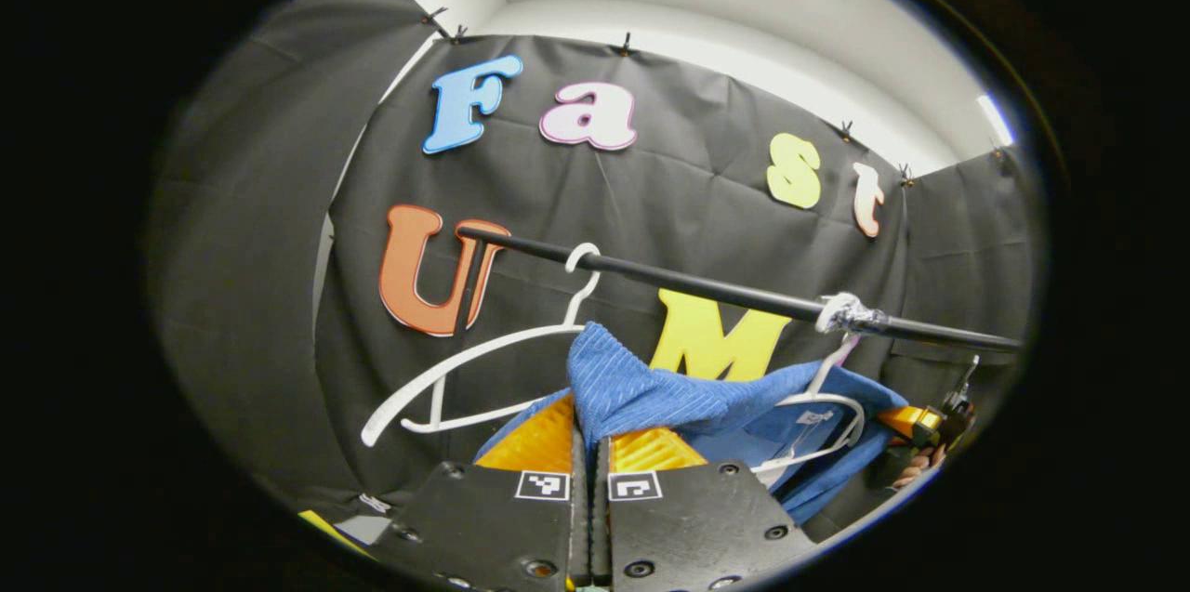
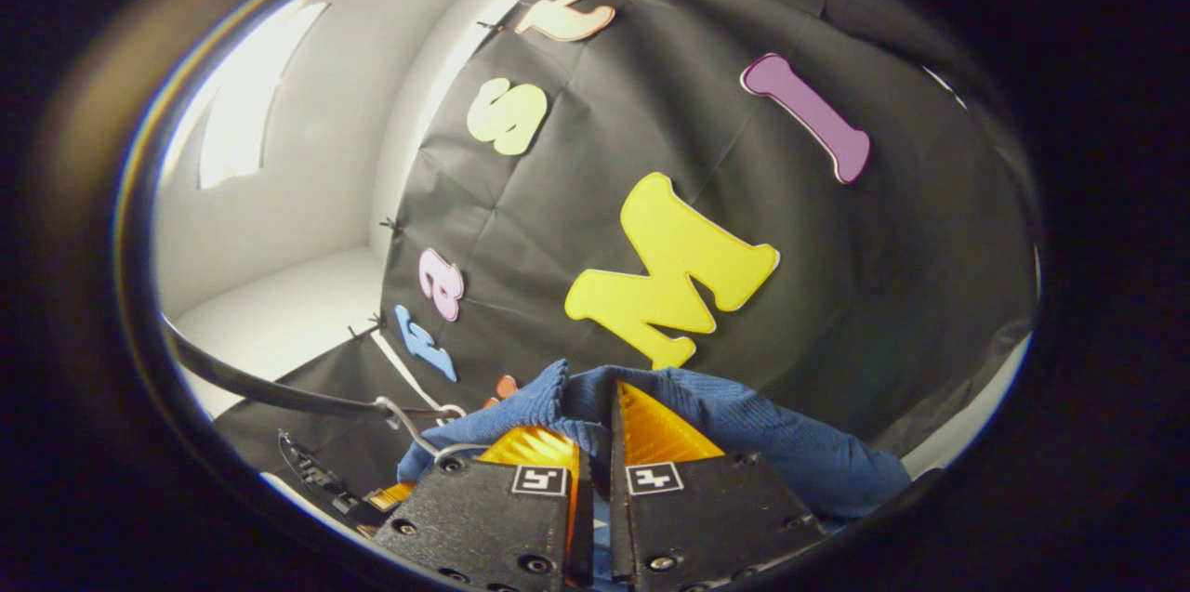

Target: Grasp the clothes on the hanger with both hands and then place them into the laundry hamper below.

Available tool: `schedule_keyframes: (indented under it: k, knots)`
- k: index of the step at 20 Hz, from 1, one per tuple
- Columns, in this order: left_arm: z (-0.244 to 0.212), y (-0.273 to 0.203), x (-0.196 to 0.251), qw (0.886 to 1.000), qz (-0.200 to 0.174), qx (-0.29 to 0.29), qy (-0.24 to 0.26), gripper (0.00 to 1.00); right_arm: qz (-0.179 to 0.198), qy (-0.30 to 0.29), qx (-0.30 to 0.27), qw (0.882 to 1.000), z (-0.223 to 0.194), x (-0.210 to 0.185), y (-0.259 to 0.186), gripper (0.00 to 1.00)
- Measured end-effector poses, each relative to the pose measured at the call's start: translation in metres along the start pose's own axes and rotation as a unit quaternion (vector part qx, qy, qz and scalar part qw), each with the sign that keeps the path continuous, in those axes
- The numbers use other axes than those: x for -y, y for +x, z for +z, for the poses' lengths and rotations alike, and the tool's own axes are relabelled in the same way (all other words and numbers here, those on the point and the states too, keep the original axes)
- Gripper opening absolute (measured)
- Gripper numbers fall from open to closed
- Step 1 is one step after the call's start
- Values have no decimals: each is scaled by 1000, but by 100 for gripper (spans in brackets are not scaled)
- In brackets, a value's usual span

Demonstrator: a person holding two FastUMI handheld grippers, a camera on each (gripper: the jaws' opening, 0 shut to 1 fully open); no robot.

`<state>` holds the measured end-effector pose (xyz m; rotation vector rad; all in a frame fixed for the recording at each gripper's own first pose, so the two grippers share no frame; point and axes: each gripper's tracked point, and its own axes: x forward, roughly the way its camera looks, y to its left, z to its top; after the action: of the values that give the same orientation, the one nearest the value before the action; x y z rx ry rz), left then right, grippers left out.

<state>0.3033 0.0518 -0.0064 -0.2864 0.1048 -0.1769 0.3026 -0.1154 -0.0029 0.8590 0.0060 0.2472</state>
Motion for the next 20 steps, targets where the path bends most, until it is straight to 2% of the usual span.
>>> schedule_keyframes:
  k: [5,9,17,20]
  knots:
    - [2,10,-8,999,-23,-28,31,1,5,-50,-25,998,3,9,19,10]
    - [-1,12,-10,996,-51,-55,43,1,6,-59,-51,997,-5,22,36,10]
    - [-7,21,-33,993,-74,-92,-8,1,20,-29,-104,994,-37,39,70,10]
    - [-13,23,-44,993,-65,-101,-10,1,18,-16,-124,992,-50,50,78,10]
